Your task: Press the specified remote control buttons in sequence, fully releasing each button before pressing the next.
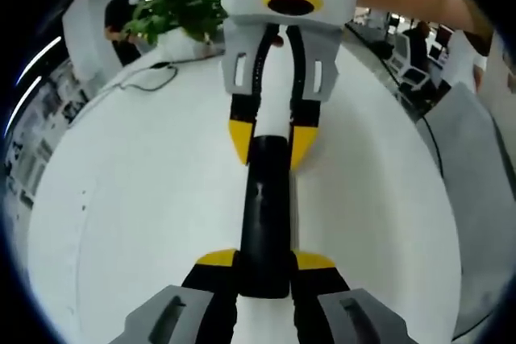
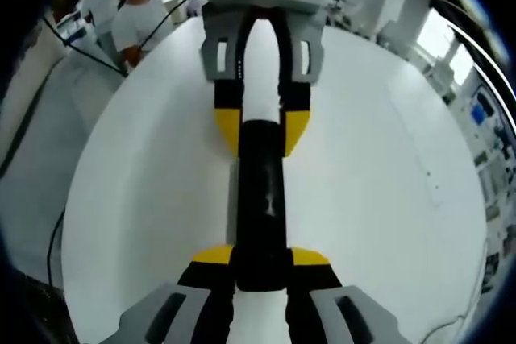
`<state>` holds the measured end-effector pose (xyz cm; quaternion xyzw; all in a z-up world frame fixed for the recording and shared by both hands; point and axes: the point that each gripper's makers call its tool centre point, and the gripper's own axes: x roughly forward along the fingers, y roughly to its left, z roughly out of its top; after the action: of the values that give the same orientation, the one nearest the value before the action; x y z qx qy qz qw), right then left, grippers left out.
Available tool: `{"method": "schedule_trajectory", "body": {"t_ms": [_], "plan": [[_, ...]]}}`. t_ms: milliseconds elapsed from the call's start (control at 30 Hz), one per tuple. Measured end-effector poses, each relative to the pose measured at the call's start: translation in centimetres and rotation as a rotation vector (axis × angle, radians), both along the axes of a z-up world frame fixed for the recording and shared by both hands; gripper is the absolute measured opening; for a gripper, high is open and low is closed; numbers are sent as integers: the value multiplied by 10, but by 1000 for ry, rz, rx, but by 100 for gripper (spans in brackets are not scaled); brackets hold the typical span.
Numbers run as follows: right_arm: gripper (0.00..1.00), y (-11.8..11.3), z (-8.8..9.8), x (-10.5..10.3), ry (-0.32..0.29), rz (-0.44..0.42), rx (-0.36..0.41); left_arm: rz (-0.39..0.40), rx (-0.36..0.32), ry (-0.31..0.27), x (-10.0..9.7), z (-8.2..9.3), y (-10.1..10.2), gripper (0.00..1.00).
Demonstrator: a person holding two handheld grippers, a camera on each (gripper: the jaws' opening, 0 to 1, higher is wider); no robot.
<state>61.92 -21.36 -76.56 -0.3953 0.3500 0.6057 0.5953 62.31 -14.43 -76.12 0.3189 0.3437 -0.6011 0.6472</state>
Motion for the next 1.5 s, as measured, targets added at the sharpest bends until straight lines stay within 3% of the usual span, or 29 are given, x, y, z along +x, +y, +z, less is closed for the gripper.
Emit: {"method": "schedule_trajectory", "body": {"t_ms": [700, 1100, 1500], "plan": [[21, -6, 18, -46, -12, -4, 20, -22, -2, -16, -51, 21, -10, 24], [21, -9, 22, -79, -13, 0, 25, -25, -5, -18, -71, 23, -6, 24], [21, -7, 17, -110, 0, 3, 34, -30, -5, -6, -109, 18, -8, 24]]}}
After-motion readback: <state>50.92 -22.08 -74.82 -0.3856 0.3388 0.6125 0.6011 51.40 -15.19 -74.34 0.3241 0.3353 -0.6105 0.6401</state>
